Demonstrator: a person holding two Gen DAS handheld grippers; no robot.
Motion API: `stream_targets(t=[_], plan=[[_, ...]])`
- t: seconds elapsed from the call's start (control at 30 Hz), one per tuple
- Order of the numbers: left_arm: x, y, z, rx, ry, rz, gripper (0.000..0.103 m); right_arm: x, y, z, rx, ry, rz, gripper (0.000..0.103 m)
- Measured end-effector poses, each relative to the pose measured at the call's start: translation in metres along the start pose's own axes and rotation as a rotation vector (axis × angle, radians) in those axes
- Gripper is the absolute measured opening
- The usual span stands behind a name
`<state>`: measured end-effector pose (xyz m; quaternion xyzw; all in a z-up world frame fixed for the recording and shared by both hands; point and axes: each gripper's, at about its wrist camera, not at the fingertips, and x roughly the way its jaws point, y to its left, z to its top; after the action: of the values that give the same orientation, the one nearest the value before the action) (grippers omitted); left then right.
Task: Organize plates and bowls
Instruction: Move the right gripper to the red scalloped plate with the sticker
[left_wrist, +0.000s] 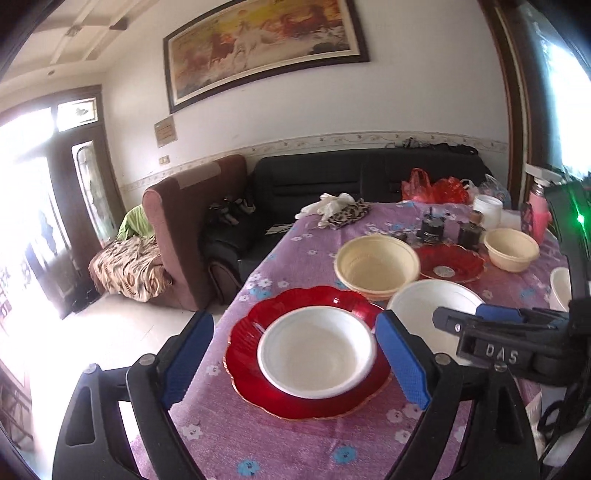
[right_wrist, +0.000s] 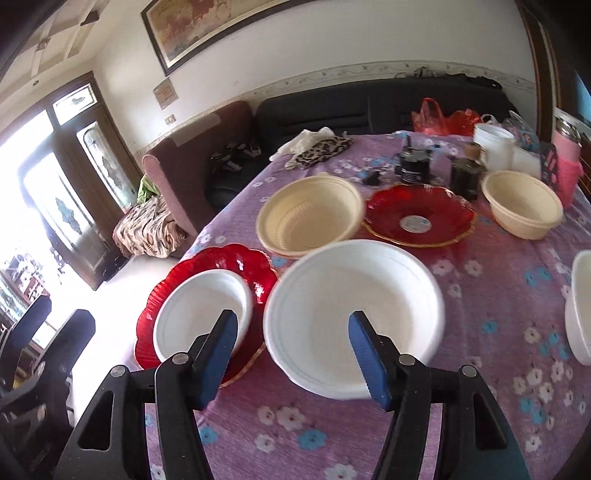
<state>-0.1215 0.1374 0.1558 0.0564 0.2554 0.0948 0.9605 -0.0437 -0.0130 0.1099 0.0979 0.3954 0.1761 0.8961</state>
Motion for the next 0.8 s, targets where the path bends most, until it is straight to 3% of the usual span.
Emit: stream_targets(t=[0.33,0.8], plan=[[-0.006,-0.027,-0.006,0.046,0.039,-0.026,0.089,-0.031,-0.056,-0.009,0.089,-0.034,-0.052,0.068],[0.013,-0.036,-0.016,0.065,0.101,-0.043,0.089,-0.022,-0.096,-0.012,0.164,-0.017,-0.090,0.069]])
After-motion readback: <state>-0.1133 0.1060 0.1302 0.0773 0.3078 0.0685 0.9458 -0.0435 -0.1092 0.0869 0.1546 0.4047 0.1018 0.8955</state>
